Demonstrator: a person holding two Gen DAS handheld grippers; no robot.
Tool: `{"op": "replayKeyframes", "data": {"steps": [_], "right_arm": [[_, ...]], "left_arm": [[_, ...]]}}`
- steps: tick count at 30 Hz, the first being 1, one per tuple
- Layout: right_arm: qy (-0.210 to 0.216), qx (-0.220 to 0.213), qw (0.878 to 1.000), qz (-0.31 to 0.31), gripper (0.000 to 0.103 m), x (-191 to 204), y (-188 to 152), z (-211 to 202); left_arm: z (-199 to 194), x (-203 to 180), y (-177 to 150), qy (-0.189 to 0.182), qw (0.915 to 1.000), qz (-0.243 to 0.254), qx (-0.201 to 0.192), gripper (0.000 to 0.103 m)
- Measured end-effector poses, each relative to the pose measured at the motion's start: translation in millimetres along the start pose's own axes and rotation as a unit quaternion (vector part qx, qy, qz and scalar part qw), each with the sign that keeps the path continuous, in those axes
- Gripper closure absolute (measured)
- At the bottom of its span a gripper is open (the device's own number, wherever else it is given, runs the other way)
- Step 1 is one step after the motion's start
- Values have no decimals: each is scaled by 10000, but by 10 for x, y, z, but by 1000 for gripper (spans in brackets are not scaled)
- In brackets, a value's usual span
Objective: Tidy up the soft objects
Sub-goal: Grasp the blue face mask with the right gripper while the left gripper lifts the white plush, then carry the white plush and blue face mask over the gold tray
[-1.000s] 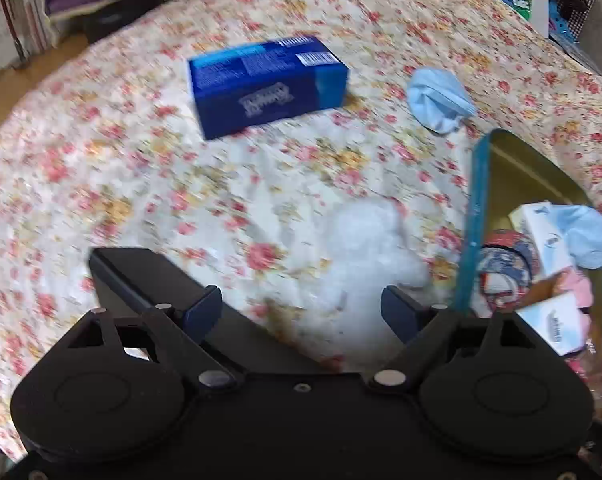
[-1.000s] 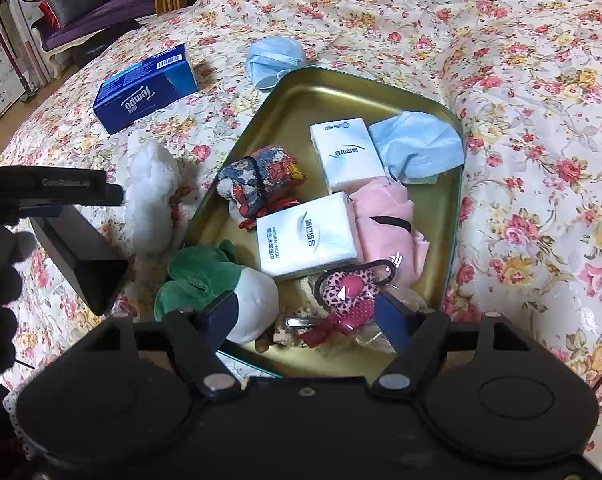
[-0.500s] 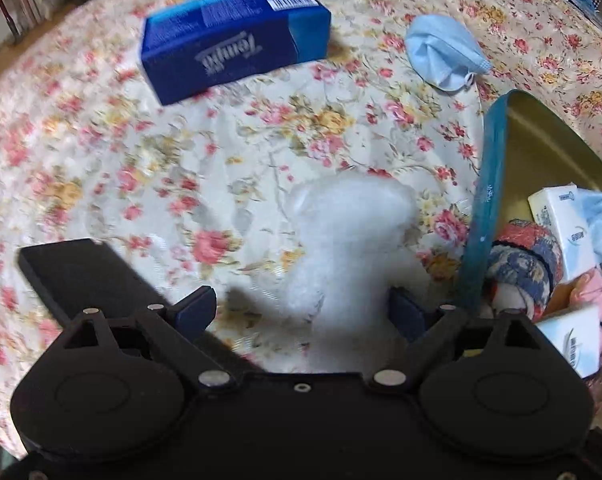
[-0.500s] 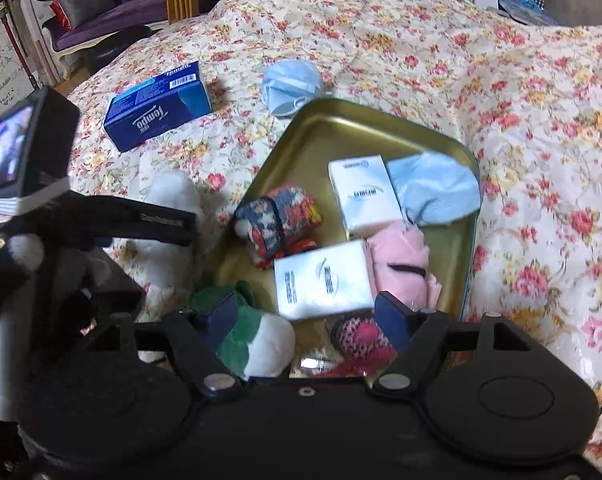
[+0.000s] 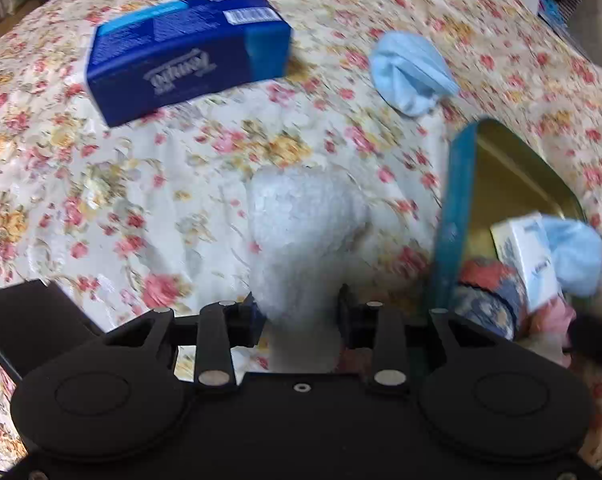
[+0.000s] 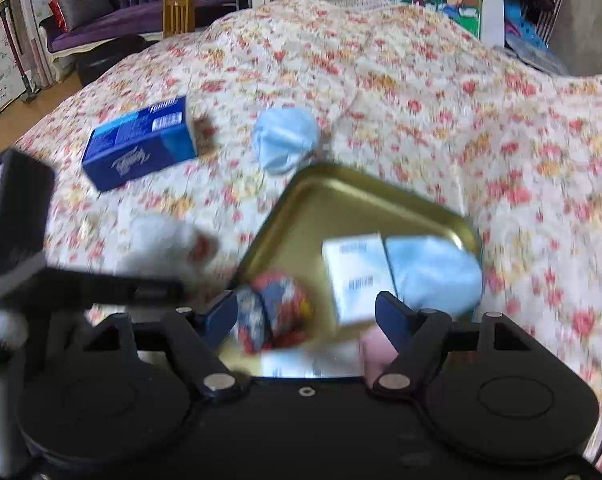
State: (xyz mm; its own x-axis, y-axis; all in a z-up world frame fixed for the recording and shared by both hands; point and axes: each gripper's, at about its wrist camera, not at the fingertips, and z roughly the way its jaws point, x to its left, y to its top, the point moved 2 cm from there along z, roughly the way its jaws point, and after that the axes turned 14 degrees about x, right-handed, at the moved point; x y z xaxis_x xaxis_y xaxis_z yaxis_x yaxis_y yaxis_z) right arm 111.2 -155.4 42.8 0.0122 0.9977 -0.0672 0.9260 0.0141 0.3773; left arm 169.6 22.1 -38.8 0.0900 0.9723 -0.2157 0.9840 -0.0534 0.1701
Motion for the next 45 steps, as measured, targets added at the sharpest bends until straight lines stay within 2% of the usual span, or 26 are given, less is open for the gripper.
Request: {"op": "replayKeyframes", "data": {"steps": [4, 8, 11, 14, 20, 27, 29, 30, 31, 33, 37, 45], "right_arm": [[-71, -107, 9999, -3, 27, 25, 312, 103], [0, -72, 10000, 1, 25, 77, 652, 273], [49, -75, 10000, 40, 23, 132, 939, 429], [112, -120, 9995, 280, 14, 171, 1238, 627], [34, -66, 9974, 719, 10, 251, 1735, 1143], [-104, 172, 9959, 887, 10, 337, 2003, 1583], [-203, 184, 9964, 804, 12, 381, 1993, 1626], [-248, 164, 9967, 753, 16, 395, 1982, 1633], [-280, 151, 9970, 706, 27, 413, 1967, 1636], [-259, 220, 9972, 659, 42, 439, 1944, 1654], [-220, 210, 9978, 595, 60, 422, 1905, 1601], [-94, -58, 9984, 550, 62, 263, 1784, 1060]], "left_arm": [[-11, 102, 80, 56, 9999, -113, -109, 68], [-26, 197, 142, -159, 9995, -253, -128, 68], [-4, 242, 169, -149, 9993, -297, -150, 68], [63, 279, 187, -91, 9994, -320, -82, 68], [101, 277, 217, -71, 9996, -218, -154, 68], [142, 292, 258, -143, 9995, -160, -213, 68], [148, 293, 263, -148, 9995, -136, -231, 68], [149, 295, 266, -149, 9995, -119, -242, 68], [151, 296, 268, -148, 9995, -107, -248, 68], [155, 292, 272, -146, 9995, -87, -259, 68], [160, 306, 272, -169, 9995, -68, -274, 68], [128, 357, 262, -328, 9989, -164, -303, 69]]}}
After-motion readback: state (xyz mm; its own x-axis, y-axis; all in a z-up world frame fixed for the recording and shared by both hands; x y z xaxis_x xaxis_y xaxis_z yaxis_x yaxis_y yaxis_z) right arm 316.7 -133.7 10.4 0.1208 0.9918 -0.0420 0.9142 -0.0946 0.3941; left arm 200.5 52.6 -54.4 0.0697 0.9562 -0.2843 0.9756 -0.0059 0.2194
